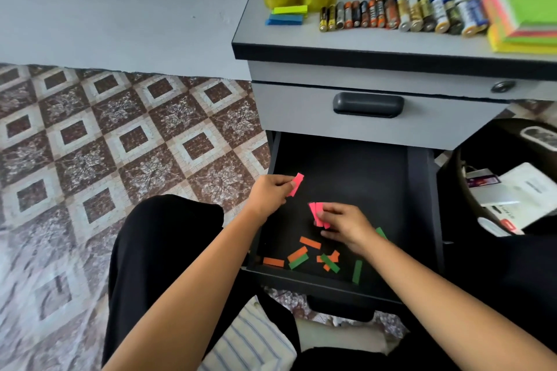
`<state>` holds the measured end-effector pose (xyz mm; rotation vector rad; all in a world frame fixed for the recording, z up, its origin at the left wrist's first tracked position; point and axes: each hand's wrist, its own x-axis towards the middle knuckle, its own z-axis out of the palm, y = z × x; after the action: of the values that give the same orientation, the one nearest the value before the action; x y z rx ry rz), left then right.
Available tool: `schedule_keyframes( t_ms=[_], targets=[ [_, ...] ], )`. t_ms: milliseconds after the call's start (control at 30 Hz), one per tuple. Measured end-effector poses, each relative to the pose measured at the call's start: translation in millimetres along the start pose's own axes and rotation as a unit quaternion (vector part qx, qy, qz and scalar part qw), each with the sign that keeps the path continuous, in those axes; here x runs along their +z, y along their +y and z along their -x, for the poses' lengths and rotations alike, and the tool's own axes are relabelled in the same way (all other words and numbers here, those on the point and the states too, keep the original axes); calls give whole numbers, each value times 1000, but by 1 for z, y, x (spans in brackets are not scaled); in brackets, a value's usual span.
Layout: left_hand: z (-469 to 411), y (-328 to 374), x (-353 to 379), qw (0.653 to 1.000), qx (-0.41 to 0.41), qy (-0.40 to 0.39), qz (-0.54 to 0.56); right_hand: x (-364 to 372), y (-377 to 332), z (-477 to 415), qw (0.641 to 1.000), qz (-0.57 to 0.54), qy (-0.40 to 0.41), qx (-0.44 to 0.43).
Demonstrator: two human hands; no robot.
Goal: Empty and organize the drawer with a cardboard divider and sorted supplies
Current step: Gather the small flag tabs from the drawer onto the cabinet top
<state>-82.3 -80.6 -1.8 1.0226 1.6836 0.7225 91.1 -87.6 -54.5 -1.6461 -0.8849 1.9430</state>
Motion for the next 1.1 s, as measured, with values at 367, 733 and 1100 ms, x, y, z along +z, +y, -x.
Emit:
schedule_keyframes(
  t_ms=[367,733,1100],
  targets=[
    [20,67,-6,985,-5,-2,173,18,-103,56,973,-33,54,-220],
    [40,118,-25,959,77,9,272,53,-159,87,927,18,145,-346],
    [48,122,-29,958,114,9,265,53,-167,99,937,16,116,-329]
  ],
)
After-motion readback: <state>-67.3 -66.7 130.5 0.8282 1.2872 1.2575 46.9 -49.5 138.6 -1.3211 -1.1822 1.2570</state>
